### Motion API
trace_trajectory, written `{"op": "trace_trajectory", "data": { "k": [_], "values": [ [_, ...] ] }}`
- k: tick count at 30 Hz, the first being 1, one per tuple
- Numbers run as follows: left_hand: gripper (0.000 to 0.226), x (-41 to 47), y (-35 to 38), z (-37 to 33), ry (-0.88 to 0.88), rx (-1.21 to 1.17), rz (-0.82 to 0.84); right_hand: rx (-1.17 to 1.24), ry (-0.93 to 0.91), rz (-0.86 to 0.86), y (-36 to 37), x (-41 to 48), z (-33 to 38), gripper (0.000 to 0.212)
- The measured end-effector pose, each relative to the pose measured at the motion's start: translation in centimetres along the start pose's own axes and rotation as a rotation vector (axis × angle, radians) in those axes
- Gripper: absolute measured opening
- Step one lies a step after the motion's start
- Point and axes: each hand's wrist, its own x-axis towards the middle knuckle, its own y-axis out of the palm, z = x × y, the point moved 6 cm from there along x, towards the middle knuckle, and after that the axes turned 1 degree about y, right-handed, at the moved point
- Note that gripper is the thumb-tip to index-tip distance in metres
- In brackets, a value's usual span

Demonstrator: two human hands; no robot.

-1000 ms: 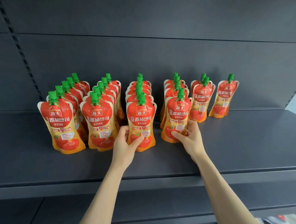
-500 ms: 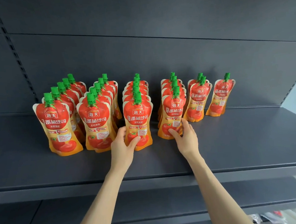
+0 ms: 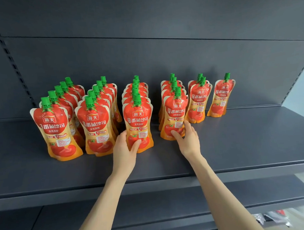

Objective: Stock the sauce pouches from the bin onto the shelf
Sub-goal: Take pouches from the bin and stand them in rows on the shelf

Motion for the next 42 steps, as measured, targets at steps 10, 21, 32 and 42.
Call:
{"op": "trace_trajectory", "data": {
  "k": [10,21,32,42],
  "values": [
    [0.043,-5.0,-0.9,-1.4,0.046,0.095,-0.037,0.045,-0.039,-0.119,-4.0,-5.9,-0.2,0.038],
    [0.023,-14.4,7.2,-10.6,0.328,-0.031,0.310,-0.056,0.020,-0.260,-15.8,-17.6,-6.6,0.018],
    [0.018,-36.7,24.3,-17.1,0.313,-0.098,0.757,-0.173,0.358,-0.308,-33.0,-35.5,-23.1,0.015],
    [0.019,-47.7,36.2,-19.2,0.211,-0.032,1.144,-0.083,0.678,-0.341,-40.3,-43.1,-35.6,0.016]
  ]
}}
